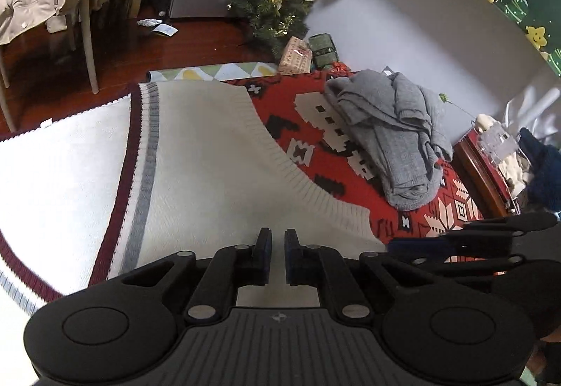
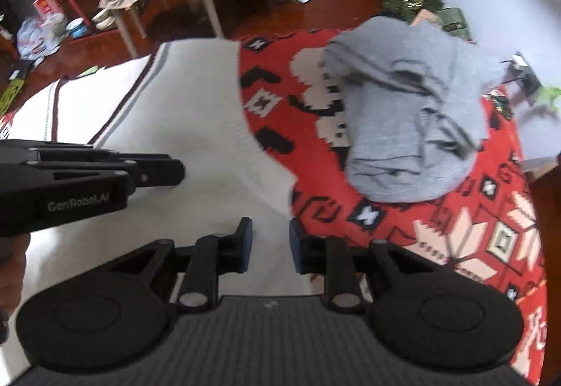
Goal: Fold clothes
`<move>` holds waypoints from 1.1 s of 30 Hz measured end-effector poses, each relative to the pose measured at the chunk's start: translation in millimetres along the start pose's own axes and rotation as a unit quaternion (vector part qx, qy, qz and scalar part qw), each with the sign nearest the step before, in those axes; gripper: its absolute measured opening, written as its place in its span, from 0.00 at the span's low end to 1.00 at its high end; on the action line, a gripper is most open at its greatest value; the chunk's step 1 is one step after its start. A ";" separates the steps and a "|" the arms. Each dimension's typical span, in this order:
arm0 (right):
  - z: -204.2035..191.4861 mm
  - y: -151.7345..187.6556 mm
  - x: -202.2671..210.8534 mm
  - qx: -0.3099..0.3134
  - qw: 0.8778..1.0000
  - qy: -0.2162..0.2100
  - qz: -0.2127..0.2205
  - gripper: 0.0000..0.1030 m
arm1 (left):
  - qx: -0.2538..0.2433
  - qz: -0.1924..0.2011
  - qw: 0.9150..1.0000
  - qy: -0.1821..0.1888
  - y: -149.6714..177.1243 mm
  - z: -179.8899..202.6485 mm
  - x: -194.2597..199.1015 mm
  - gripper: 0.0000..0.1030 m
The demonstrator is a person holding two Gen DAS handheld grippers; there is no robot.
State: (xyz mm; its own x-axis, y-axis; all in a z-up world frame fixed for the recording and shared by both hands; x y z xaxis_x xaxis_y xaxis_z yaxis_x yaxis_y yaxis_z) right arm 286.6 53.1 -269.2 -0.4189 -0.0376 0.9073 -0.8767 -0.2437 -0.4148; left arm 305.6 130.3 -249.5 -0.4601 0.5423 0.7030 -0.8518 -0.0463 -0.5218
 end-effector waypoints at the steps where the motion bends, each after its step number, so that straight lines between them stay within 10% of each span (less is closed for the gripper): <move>1: -4.7 1.5 1.5 0.005 1.000 -0.014 -0.002 0.25 | 0.002 0.000 1.000 0.003 -1.0 -0.6 -0.8 0.07; 9: -27.5 -3.1 -9.8 0.022 0.999 -0.040 0.007 0.01 | 0.019 0.005 1.000 0.017 -6.4 -5.7 -4.8 0.05; 33: 19.6 -6.8 -12.6 -0.040 0.997 -0.049 0.034 0.26 | -0.014 0.013 1.000 -0.015 -31.8 -4.4 -12.2 0.03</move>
State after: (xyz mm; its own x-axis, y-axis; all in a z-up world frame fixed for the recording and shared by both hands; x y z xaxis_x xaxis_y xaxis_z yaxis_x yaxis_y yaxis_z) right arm 302.5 36.3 -276.5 -0.4565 -0.1473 0.8774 -0.8647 -0.1590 -0.4765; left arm 339.4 128.8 -243.6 -0.4889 0.5165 0.7030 -0.8328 -0.0366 -0.5524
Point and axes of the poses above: each gripper's, at about its wrist camera, not at the fingertips, and x roughly against the way its jaws point, z to its right, y to its underside, the point moved 10 cm from there along -x, roughly the way its jaws point, and after that the axes turned 8 degrees about y, right-handed, at the moved point
